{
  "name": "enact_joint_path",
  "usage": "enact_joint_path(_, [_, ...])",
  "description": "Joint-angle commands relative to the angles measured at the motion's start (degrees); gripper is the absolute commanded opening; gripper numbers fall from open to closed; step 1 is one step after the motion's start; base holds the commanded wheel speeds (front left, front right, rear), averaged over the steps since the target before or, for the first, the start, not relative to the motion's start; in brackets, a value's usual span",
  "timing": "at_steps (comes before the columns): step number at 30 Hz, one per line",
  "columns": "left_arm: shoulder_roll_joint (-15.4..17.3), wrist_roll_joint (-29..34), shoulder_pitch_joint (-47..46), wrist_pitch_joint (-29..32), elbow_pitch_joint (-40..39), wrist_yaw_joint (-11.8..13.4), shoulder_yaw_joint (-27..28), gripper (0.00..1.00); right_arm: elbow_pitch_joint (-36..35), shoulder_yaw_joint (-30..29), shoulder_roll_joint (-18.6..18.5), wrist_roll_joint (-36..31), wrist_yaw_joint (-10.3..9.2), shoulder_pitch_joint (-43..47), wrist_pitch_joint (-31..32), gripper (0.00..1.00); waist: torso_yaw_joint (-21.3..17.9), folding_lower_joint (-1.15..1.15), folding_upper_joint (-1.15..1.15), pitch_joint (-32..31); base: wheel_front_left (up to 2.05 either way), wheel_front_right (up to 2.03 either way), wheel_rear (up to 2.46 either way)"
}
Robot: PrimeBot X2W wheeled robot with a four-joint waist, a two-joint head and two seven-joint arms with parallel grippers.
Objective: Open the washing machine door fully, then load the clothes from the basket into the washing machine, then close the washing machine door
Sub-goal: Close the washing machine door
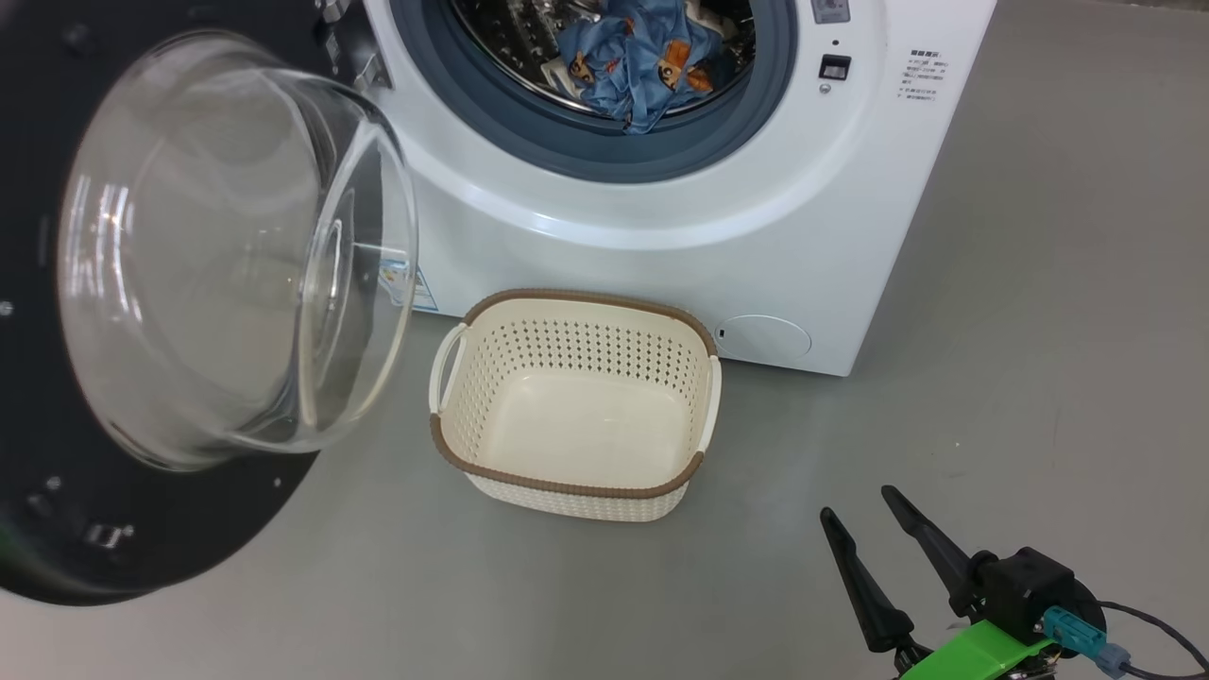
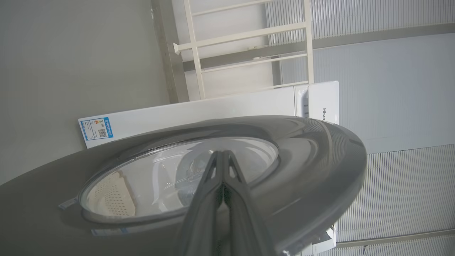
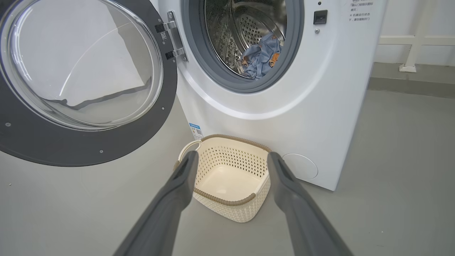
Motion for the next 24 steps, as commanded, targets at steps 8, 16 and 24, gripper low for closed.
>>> enact_joint_path(8, [-0.9,-5.4,3.8,10.6,-9.7,1.5,-1.9,0.0,-0.7,1.3,0.8,0.3,0.35,-1.4,-0.7,1.0,0.6,0.0,0.0,0.3,0.0,0.0,0.0])
enact_joint_path(16, [-3.6,-7.3,8.8,16.8,-19.9,4.4,-5.2,0.0,-0.5,1.2,1.4,0.6,0.35,-1.5,-0.7,1.0,0.8,0.0,0.0,0.7,0.0,0.0,0.0])
enact_joint_path(24, [-8.6,-9.5,10.7,18.3,-26.8,5.3,-7.6,0.0,-0.2,1.3,1.9,1.0,0.35,-1.8,-0.7,1.0,-0.7,0.0,0.0,0.6,0.0,0.0,0.0])
